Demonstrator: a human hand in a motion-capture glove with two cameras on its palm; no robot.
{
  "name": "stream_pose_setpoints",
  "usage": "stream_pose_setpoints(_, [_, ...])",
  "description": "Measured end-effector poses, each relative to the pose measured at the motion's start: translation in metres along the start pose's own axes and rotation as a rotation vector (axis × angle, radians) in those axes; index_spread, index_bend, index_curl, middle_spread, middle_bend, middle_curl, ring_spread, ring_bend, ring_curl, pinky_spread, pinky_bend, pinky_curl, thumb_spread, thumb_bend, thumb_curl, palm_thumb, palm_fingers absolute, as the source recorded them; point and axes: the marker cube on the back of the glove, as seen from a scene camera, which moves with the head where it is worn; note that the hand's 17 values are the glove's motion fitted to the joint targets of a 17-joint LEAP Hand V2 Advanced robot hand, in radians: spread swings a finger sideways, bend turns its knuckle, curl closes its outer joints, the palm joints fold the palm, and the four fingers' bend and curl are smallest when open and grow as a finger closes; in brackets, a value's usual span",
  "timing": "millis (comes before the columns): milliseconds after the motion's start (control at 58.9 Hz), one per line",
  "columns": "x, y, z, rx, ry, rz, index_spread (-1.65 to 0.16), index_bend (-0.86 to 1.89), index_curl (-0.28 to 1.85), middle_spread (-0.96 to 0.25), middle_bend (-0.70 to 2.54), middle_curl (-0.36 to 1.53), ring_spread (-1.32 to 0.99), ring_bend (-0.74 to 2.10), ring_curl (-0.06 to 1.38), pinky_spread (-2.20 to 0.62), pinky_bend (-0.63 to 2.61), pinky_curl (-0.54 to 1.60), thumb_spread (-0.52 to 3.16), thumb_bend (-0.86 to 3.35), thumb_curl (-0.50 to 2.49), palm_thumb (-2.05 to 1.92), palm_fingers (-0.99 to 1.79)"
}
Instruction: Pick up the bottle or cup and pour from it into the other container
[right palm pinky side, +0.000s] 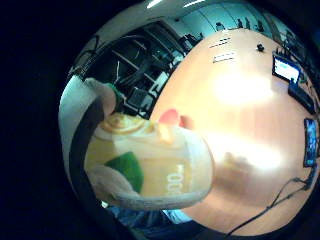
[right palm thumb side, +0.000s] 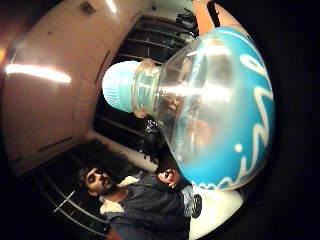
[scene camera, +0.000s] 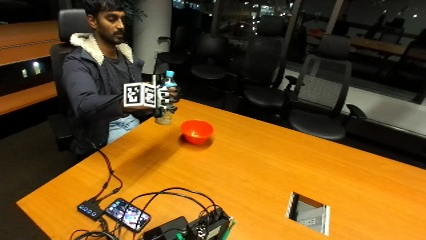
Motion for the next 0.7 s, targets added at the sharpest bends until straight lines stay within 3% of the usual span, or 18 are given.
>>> stream_pose_setpoints(51, [-0.017, -0.008, 0.024, 0.046, 0.066, 0.010, -0.31, 0.13, 0.29, -0.24, 0.42, 0.44, -0.21, 0.59, 0.40, -0.09, 0.47, 0.34, 0.66, -0.03, 0.42, 0.85, 1.17])
stream_pose_setpoints(306, [-0.055, -0.045, 0.067, -0.144, 0.425, 0.017, -0.31, 0.12, 0.29, -0.25, 0.39, 0.44, -0.22, 0.56, 0.40, -0.06, 0.44, 0.33, 0.64, -0.03, 0.43, 0.90, 1.15])
stream_pose_setpoints(442, [-0.046, -0.070, 0.089, -0.184, 0.689, 0.088, -0.31, 0.12, 0.29, -0.26, 0.38, 0.44, -0.22, 0.55, 0.40, -0.05, 0.42, 0.33, 0.63, -0.03, 0.43, 0.92, 1.15])
stream_pose_setpoints(696, [-0.027, -0.075, 0.156, -0.369, 1.206, 0.070, -0.32, 0.12, 0.28, -0.28, 0.38, 0.44, -0.23, 0.54, 0.39, -0.06, 0.41, 0.33, 0.61, -0.03, 0.44, 0.97, 1.14])
